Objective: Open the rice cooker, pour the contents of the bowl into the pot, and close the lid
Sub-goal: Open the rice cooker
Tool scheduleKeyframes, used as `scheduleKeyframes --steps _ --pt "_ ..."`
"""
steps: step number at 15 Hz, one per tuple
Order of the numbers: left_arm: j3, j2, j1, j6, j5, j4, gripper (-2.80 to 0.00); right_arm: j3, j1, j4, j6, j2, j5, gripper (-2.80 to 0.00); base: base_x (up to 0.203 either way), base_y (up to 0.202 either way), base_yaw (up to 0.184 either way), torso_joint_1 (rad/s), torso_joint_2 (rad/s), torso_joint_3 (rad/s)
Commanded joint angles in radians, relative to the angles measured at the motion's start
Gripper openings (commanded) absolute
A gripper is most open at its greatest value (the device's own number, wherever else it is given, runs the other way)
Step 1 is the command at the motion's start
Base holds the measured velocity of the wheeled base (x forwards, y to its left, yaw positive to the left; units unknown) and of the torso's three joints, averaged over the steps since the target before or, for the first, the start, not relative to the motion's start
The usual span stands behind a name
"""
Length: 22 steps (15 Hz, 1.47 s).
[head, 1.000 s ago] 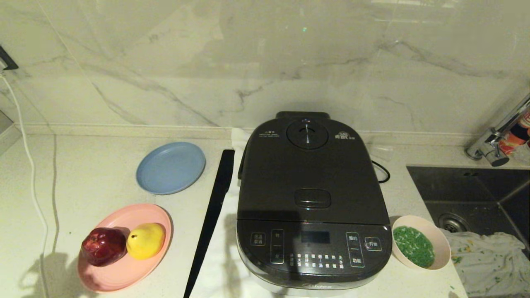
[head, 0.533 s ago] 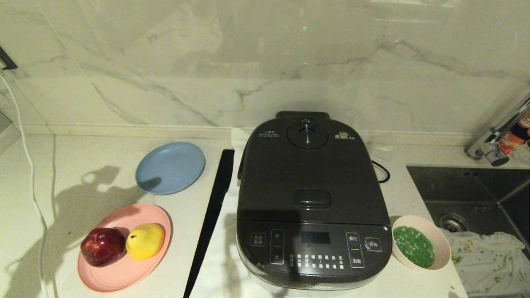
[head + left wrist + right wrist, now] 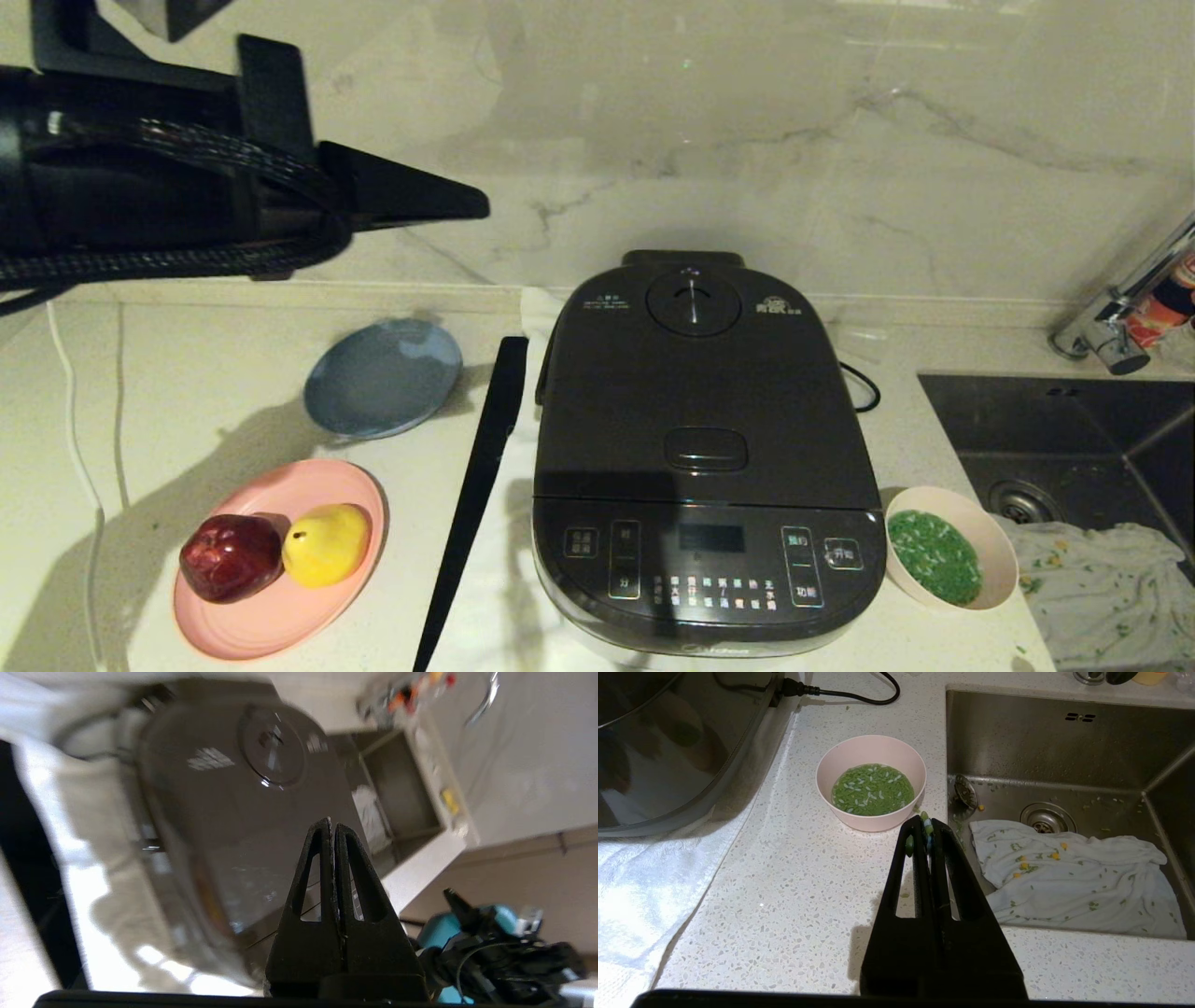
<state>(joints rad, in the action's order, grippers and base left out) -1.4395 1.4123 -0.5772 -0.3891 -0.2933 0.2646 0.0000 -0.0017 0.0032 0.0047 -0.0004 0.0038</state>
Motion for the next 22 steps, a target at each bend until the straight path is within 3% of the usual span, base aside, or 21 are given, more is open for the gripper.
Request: scheduleKeyframes --steps 1,4,9,11,17,22 --pt "0.024 0.071 -0.119 0.0 0.13 -0.02 -2.8 0.0 0.0 0.0 0.0 0.0 0.001 -2.8 0.0 0.0 0.0 0.0 0.0 0.0" --pt "0.104 0.113 -0.21 -0.001 0.263 -0.18 -2.8 0.0 0.0 0.0 0.0 0.0 0.001 -2.8 0.0 0.0 0.0 0.0 0.0 0.0" --pt "0.134 0.172 -0.291 -0.026 0.372 -0.211 -2.8 0.0 0.0 0.0 0.0 0.0 0.001 -2.8 0.0 0.0 0.0 0.0 0.0 0.0" --pt "0.144 0.192 -0.294 -0.036 0.384 -0.228 -2.8 0.0 0.0 0.0 0.0 0.0 0.001 -2.8 0.0 0.0 0.0 0.0 0.0 0.0" --pt "0.264 0.261 -0.294 -0.037 0.457 -0.431 -2.8 0.0 0.0 0.0 0.0 0.0 0.001 -2.8 0.0 0.0 0.0 0.0 0.0 0.0" --pt "0.283 0.278 -0.305 -0.03 0.474 -0.434 -2.8 0.0 0.0 0.0 0.0 0.0 0.001 -2.8 0.0 0.0 0.0 0.0 0.0 0.0"
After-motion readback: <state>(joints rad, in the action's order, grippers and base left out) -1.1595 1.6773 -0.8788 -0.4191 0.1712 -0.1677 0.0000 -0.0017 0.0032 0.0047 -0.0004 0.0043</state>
